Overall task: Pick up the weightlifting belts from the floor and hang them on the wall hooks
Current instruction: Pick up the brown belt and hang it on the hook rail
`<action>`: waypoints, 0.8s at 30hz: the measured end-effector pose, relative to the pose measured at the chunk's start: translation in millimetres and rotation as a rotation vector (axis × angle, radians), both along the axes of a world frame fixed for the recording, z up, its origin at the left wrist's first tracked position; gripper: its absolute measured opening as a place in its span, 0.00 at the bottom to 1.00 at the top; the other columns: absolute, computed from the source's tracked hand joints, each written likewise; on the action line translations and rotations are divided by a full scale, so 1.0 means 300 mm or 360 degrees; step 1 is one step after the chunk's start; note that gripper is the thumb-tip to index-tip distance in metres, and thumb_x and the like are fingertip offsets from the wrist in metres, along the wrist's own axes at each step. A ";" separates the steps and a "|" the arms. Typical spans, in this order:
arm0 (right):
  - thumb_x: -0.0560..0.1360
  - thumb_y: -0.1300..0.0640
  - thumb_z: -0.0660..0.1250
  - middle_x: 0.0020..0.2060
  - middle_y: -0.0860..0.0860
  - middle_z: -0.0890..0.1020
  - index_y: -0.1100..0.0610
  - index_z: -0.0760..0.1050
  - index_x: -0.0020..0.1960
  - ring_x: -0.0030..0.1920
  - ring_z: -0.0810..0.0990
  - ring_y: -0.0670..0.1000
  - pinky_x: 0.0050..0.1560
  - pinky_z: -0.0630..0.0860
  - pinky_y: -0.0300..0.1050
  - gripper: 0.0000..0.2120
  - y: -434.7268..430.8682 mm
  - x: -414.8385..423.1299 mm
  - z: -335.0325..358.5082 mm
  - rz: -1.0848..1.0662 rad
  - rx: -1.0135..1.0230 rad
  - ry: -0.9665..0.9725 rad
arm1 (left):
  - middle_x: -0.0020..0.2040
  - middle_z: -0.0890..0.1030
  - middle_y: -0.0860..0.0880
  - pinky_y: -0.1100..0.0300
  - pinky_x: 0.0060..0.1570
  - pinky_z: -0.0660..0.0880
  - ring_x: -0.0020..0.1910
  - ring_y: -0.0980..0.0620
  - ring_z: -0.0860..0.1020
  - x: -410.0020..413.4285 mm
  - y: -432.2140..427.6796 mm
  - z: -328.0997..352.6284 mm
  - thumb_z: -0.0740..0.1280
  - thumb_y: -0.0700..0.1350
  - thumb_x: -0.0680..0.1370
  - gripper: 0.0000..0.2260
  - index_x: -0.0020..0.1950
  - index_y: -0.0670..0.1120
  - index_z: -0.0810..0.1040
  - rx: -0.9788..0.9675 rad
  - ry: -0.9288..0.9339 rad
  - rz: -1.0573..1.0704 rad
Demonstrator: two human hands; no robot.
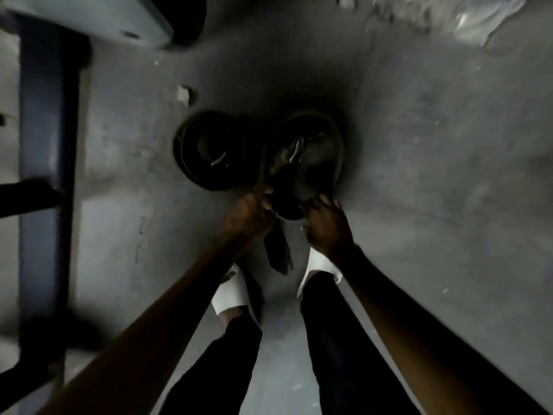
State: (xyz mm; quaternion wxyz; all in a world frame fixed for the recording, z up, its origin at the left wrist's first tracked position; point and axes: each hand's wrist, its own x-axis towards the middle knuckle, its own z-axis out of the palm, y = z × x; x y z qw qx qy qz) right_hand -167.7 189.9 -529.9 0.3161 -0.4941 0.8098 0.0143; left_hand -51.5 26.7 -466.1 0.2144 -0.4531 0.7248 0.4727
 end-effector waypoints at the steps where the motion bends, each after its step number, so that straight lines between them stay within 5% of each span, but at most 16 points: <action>1: 0.66 0.55 0.74 0.56 0.58 0.83 0.57 0.80 0.61 0.63 0.77 0.63 0.65 0.64 0.55 0.24 -0.005 0.017 -0.065 0.0082 0.0072 0.0044 | 0.51 0.83 0.43 0.56 0.51 0.76 0.52 0.42 0.82 0.017 0.014 -0.058 0.70 0.39 0.75 0.19 0.66 0.43 0.75 0.0017 0.0007 0.0003; 5: 0.72 0.59 0.69 0.56 0.56 0.84 0.54 0.83 0.59 0.63 0.77 0.60 0.70 0.60 0.56 0.15 -0.046 0.055 -0.147 0.0213 0.0185 0.0234 | 0.49 0.83 0.41 0.53 0.51 0.76 0.48 0.42 0.81 0.079 0.036 -0.165 0.71 0.41 0.74 0.16 0.60 0.40 0.76 0.0030 0.0035 0.0034; 9: 0.74 0.56 0.68 0.44 0.56 0.86 0.56 0.83 0.47 0.52 0.82 0.63 0.54 0.71 0.52 0.07 -0.061 0.032 -0.029 -0.0302 -0.0192 -0.0017 | 0.44 0.78 0.48 0.74 0.40 0.70 0.42 0.53 0.76 0.130 0.040 -0.080 0.75 0.43 0.74 0.17 0.58 0.40 0.75 0.0006 -0.0021 0.0123; 12: 0.75 0.56 0.69 0.47 0.58 0.87 0.59 0.83 0.54 0.53 0.83 0.62 0.51 0.75 0.48 0.11 -0.109 -0.018 0.205 -0.0727 -0.0403 -0.0393 | 0.48 0.82 0.49 0.64 0.46 0.74 0.46 0.51 0.80 0.120 0.026 0.091 0.77 0.57 0.68 0.26 0.57 0.43 0.76 0.0094 -0.0059 0.0277; 14: 0.76 0.54 0.72 0.53 0.59 0.86 0.62 0.81 0.59 0.57 0.83 0.57 0.57 0.77 0.46 0.15 -0.162 -0.059 0.388 -0.0978 -0.0473 -0.0550 | 0.45 0.82 0.52 0.59 0.46 0.76 0.46 0.56 0.81 0.080 -0.001 0.240 0.76 0.62 0.67 0.25 0.53 0.46 0.78 0.0194 -0.0005 0.0284; 17: 0.77 0.56 0.72 0.48 0.55 0.86 0.64 0.83 0.54 0.50 0.82 0.52 0.49 0.75 0.40 0.11 -0.204 -0.105 0.706 -0.1157 -0.0642 -0.0680 | 0.38 0.77 0.57 0.70 0.37 0.71 0.35 0.67 0.76 -0.012 -0.040 0.578 0.73 0.45 0.76 0.07 0.45 0.50 0.75 0.0212 0.0326 0.0335; 19: 0.78 0.58 0.71 0.47 0.52 0.85 0.64 0.83 0.55 0.49 0.81 0.48 0.49 0.75 0.37 0.11 -0.210 -0.114 0.932 -0.1341 -0.0755 -0.0803 | 0.37 0.78 0.57 0.71 0.36 0.73 0.34 0.66 0.77 -0.058 -0.060 0.806 0.74 0.44 0.75 0.07 0.43 0.51 0.76 0.0216 0.0519 0.0447; 24: 0.81 0.58 0.68 0.51 0.57 0.87 0.57 0.83 0.57 0.50 0.84 0.52 0.56 0.80 0.50 0.08 -0.161 -0.145 1.535 -0.1683 -0.1074 -0.1361 | 0.41 0.85 0.53 0.65 0.38 0.77 0.39 0.61 0.83 -0.134 -0.052 1.381 0.73 0.44 0.76 0.08 0.52 0.43 0.82 0.0408 0.0844 0.0585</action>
